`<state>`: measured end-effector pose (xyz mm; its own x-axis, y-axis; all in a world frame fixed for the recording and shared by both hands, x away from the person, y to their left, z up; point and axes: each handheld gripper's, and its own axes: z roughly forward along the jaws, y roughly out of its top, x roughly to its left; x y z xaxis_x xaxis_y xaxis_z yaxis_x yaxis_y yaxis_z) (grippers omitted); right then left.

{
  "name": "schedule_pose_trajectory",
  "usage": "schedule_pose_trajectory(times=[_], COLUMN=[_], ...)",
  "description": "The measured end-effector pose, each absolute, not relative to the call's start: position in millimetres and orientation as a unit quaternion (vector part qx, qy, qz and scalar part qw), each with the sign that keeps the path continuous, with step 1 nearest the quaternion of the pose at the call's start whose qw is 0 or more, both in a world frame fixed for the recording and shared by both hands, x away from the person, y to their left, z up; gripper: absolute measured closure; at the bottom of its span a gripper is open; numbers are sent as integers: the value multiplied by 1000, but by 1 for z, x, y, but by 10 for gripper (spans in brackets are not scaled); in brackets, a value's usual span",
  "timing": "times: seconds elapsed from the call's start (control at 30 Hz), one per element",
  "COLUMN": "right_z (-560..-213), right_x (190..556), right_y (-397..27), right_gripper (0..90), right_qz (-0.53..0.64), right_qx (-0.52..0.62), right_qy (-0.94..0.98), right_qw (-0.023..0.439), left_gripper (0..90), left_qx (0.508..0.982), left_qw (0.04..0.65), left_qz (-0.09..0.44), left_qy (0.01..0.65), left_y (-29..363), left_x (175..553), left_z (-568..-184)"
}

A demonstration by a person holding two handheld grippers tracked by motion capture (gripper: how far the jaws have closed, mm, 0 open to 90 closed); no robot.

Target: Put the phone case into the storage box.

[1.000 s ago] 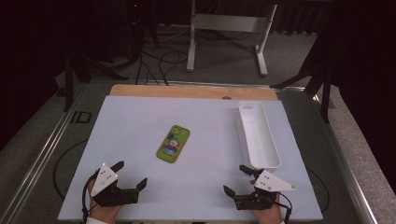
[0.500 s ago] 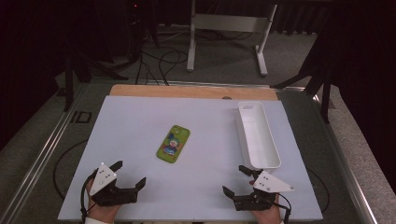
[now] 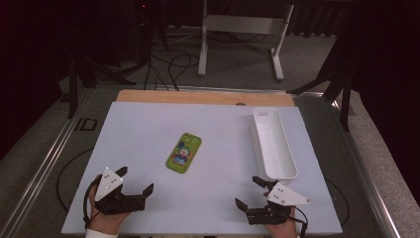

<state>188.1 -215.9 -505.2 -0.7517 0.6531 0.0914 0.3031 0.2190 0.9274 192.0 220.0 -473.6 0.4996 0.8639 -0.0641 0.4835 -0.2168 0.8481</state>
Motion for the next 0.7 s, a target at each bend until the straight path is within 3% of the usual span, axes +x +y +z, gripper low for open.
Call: schedule_pose_trajectory(times=[0.7], right_z=[-506], right_x=[185], right_y=[-214], right_gripper=[90], right_qz=[540], right_qx=[311], right_qy=[763], right_qw=[170], left_gripper=[0], left_qx=[775], left_qw=[399], left_qz=[223], left_qy=[437], left_y=[202], left_x=[222], left_z=[-454])
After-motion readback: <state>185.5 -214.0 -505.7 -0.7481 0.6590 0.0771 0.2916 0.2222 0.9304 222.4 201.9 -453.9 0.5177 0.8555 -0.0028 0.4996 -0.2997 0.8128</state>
